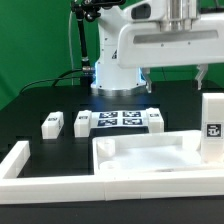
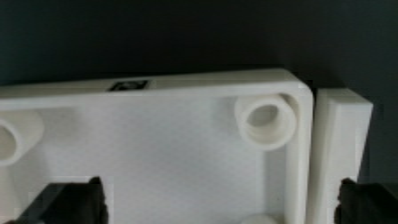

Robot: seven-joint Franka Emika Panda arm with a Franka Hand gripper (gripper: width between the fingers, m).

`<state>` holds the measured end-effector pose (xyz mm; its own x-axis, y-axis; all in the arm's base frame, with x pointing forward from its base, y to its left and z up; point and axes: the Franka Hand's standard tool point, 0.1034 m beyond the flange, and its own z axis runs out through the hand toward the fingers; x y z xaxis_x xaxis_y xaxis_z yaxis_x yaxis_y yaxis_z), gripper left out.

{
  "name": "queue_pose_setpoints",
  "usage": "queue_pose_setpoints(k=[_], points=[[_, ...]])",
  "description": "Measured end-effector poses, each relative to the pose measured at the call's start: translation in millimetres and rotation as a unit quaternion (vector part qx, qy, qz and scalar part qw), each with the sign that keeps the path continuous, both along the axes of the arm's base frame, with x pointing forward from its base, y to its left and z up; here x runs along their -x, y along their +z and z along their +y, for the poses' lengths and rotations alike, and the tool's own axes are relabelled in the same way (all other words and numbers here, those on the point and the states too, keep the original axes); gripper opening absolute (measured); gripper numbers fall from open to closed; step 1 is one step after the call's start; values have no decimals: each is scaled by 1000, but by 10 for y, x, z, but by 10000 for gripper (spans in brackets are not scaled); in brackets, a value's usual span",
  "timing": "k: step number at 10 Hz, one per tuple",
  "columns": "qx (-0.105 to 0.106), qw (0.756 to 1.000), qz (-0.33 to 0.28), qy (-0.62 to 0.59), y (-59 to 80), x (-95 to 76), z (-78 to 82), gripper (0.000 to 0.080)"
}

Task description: Assemble desk

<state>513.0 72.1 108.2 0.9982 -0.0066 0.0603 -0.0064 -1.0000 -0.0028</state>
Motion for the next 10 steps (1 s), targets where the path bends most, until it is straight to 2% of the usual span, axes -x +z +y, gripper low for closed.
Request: queue_pose_setpoints(k=[3,4,5,6,7,8,9,10], points=[[0,1000,10,-1,5,7,-4,649],[2,998,59,0,-21,99,-32,649],[5,996,91,5,-185,207,-134,649],[10,991,130,1,-385,414,-187,649],[8,985,173,-5,-451,531,-179,649],[9,982,191,-3,-470,545,-163,649],[3,970,241,-15,-450,613,-173,649],[-14,958,286,-36,-417,603,-186,649]])
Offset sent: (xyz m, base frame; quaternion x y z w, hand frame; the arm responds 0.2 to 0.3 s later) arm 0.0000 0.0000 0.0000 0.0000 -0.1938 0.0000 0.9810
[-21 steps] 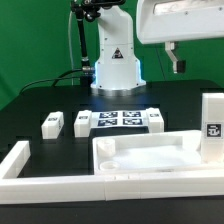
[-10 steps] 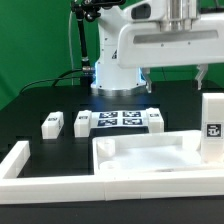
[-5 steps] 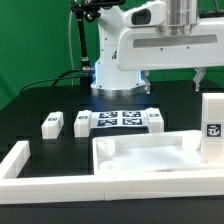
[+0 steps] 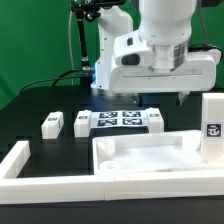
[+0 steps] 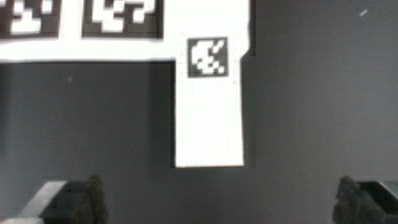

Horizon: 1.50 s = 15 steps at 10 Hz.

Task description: Assemble desk

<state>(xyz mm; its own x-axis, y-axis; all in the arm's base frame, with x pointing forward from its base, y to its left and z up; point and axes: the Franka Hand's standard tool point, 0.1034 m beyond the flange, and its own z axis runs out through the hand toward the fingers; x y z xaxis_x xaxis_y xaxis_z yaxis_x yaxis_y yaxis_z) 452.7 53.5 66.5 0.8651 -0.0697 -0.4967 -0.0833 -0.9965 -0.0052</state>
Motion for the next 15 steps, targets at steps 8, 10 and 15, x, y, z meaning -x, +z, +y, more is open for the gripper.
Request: queue_pose_setpoints(k=[8,10,15], points=[[-7,987,159,-16,-204,30,-48,649],[-8,987,160,-18,-213,37,-46,649],[-18,983,177,-35,-411,121,-18,649]])
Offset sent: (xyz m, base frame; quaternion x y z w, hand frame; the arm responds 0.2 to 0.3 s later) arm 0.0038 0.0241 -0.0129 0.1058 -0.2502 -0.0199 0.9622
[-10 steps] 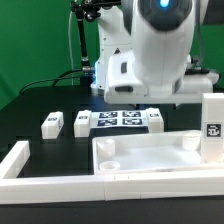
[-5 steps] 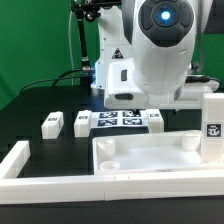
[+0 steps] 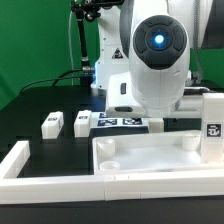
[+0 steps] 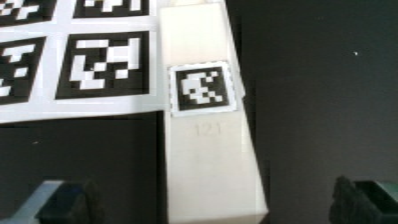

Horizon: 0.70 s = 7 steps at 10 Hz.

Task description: Assemble desk

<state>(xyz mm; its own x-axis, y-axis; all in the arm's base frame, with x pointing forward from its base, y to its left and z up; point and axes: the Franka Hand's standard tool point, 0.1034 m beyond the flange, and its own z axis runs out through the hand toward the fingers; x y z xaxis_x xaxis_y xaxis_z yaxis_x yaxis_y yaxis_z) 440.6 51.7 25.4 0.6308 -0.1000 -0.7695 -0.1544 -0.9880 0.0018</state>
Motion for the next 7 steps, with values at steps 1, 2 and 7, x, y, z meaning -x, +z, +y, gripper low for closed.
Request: queue_pose_setpoints(k=[1,2,7], points=[[0,1000,0,0,-2,1,-4,649],[0,1000,1,-1,-4,4,-8,649],[5,1000,28,-6,-173,213,56,649]])
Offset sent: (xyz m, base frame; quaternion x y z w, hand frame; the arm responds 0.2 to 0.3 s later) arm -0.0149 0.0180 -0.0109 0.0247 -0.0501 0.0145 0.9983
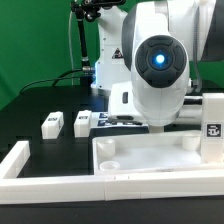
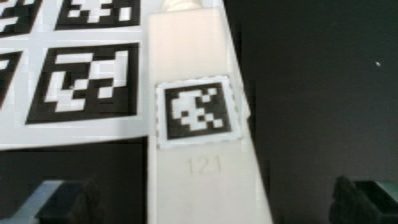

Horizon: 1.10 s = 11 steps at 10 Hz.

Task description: Assemble desk

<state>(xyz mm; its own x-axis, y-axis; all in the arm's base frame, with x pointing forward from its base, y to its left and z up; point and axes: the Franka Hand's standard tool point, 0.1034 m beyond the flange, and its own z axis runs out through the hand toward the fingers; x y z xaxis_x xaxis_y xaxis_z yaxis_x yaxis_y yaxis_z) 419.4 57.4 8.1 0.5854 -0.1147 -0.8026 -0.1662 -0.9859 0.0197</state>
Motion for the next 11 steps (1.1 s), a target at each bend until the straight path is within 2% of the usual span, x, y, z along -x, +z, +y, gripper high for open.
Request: queue_pose_setpoints(k=[4,6,8,9,11], points=[[7,1000,9,-5,-43,47,7,649],[7,1000,9,-5,-43,46,3,621],[8,1000,9,-6,-44,45,-3,324],[8,1000,9,-6,-43,45,-5,288],[8,1000,9,-6,-43,44,-9,288]])
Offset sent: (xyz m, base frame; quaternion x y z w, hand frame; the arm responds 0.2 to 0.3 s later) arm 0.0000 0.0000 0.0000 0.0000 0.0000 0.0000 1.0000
